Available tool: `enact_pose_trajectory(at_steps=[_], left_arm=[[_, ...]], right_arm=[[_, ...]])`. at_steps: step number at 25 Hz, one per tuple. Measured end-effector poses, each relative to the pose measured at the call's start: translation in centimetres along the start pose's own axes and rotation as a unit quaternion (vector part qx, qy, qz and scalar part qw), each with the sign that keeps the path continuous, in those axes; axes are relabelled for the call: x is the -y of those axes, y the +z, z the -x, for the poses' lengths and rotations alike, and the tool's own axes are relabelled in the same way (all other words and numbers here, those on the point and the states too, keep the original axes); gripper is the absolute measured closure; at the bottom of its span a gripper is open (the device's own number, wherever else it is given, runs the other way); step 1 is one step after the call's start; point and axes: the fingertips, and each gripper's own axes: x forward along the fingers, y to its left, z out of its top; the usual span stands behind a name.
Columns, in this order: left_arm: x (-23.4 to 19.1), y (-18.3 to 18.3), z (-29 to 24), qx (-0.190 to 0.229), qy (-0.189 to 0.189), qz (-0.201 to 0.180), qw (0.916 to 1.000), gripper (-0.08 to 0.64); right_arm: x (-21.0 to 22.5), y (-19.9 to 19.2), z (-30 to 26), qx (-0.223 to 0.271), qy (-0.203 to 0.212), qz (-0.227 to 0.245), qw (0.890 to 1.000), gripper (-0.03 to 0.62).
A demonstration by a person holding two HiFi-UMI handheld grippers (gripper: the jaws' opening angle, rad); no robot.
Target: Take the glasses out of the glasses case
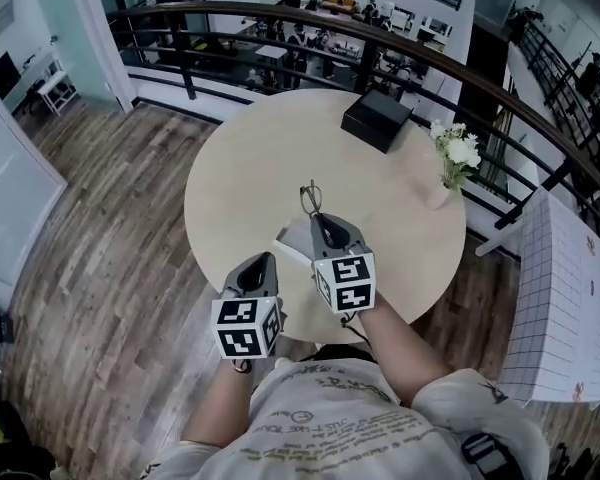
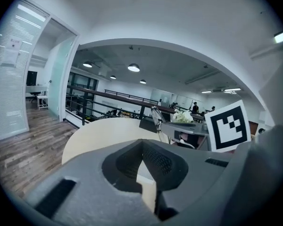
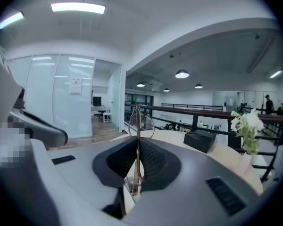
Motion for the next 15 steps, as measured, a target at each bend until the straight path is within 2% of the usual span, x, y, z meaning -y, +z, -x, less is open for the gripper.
enact_pose_trajectory(at_steps=[5, 10, 15], left_arm=[[2.4, 3.0, 0.2, 0.040, -0.027, -0.020, 0.9987, 0.548], [4.2, 4.7, 0.0, 0.057, -0.047, -0.040, 0.9965, 0.548], [5.4, 4.9, -0.2, 0.057, -0.059, -0.051, 0.9953, 0.548]], right_arm=[[1.3, 3.5, 5.1, 0.063, -0.032, -0.043, 0.997, 0.565], [2.0, 3.6, 8.0, 0.066, -0.059, -0.051, 0.995, 0.566], [1.8, 3.4, 9.0, 0.067, -0.051, -0.065, 0.994, 0.566]])
